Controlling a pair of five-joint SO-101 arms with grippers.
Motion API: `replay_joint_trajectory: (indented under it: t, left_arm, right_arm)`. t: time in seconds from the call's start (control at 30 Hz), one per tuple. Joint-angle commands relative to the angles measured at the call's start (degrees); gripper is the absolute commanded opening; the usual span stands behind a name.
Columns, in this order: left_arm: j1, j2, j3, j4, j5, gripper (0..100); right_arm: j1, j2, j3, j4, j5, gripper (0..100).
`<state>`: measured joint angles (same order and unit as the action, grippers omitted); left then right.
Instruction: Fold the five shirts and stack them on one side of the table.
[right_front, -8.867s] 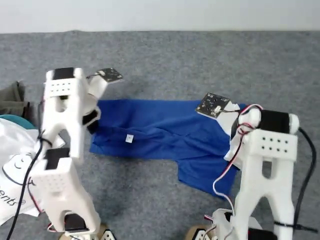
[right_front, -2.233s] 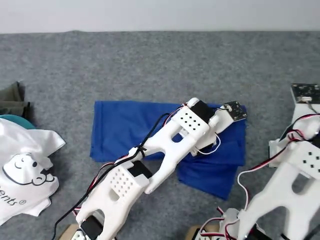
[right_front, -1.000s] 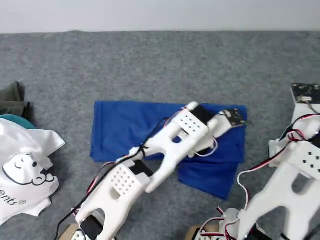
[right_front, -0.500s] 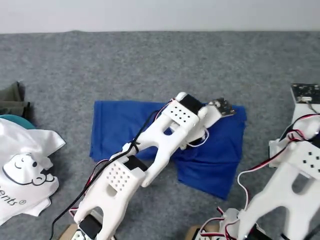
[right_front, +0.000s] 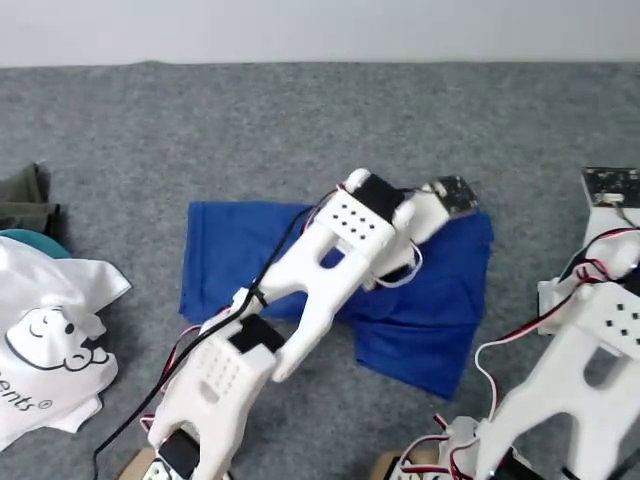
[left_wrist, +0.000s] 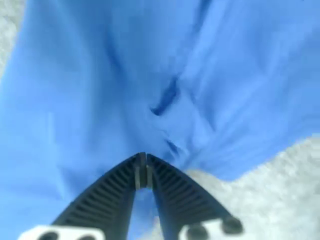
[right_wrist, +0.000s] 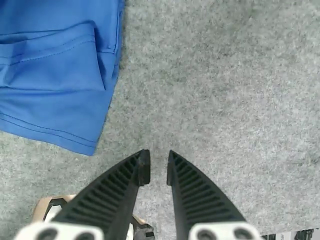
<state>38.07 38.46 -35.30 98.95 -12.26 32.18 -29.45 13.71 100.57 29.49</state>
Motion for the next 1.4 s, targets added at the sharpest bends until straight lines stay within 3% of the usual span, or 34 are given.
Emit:
replay_joint_trajectory:
  t: [0.0,0.1,0.3,0.53,0.8,0.9,1.03,1.17,1.37]
  left_arm:
    - [3.6,-8.0,5.7,1.5,0.7,1]
    - [7.9,-10.5,9.7,1.5,0.5,3]
    - [14.6,-10.7,13.2,1.4,0.8,17]
    - [19.4,-8.2,13.8,-0.3,0.5,21]
    - [19.5,3.3,11.4,-3.1,0.7,21]
    - [19.4,5.5,9.2,-4.2,0.8,15]
    - [19.4,6.1,5.6,-3.6,0.5,7]
    - [19.4,5.9,0.1,1.5,0.6,7]
    - [19.7,4.0,-2.1,1.6,0.4,7]
  right_arm:
    - [-0.3,-1.4,-1.1,2.2,-0.4,6.9]
    - [1.4,-3.8,-3.3,2.2,-0.4,7.2]
    - [4.6,-9.8,-6.7,2.2,-0.2,7.2]
    - [4.7,-12.4,-6.6,2.2,-0.2,7.2]
    - [4.7,-12.9,-6.6,2.2,-0.2,7.2]
    - [4.7,-12.9,-6.6,2.2,-0.2,7.2]
    - [4.7,-12.9,-6.6,2.3,-0.2,7.2]
    - [4.7,-12.9,-6.6,2.3,-0.2,7.2]
    - [4.7,-12.9,-6.6,2.3,-0.2,7.2]
